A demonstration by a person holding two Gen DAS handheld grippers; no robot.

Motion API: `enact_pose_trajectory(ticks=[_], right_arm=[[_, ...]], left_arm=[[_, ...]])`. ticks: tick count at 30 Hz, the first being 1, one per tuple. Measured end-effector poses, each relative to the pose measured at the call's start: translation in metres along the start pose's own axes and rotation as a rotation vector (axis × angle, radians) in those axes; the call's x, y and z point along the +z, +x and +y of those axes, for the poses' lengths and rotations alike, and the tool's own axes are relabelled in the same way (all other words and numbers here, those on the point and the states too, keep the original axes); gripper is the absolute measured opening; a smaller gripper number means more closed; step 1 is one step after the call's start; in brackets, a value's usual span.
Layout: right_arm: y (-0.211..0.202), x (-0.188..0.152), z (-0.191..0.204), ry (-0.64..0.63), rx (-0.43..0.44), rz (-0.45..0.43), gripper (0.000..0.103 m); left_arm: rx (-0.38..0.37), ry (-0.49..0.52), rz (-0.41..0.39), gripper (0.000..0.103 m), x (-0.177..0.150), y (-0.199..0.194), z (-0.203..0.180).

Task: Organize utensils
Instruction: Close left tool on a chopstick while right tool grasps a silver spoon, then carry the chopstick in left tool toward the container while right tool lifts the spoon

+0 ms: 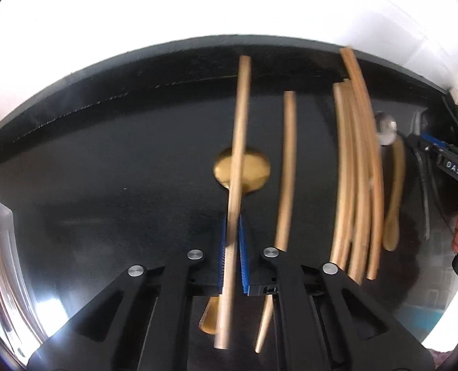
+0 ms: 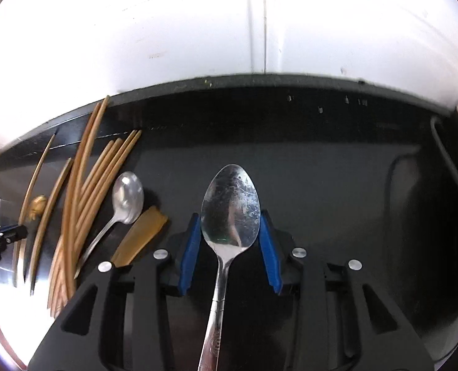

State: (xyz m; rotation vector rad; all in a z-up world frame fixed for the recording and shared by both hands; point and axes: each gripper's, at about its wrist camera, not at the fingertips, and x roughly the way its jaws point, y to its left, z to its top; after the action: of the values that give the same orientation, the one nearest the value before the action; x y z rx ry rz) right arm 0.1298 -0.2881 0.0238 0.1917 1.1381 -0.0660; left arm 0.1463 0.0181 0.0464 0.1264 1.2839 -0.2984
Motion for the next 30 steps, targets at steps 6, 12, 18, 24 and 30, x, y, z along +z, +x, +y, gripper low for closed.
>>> enact_pose_trajectory(ticks=[6, 12, 18, 24, 30], right_arm=[[-0.029, -0.021, -0.001, 0.026, 0.039, -0.013, 0.038], [-0.076, -0.045, -0.006, 0.002, 0.092, -0.055, 0.038], [-0.122, -0.053, 0.025, -0.014, 0.177, -0.099, 0.038], [-0.16, -0.057, 0.056, -0.075, 0.234, -0.141, 0.038], [-0.175, -0.065, 0.109, -0.187, 0.284, -0.139, 0.038]], left_arm=[[-0.014, 0.012, -0.058, 0.006, -0.007, -0.033, -0.005], [-0.05, -0.018, -0.111, 0.006, -0.021, -0.068, 0.0], [-0.056, -0.028, -0.161, 0.006, -0.045, -0.104, 0.0], [-0.06, -0.028, -0.209, 0.006, -0.062, -0.129, -0.001], [-0.043, -0.097, -0.271, 0.006, -0.086, -0.155, 0.033]])
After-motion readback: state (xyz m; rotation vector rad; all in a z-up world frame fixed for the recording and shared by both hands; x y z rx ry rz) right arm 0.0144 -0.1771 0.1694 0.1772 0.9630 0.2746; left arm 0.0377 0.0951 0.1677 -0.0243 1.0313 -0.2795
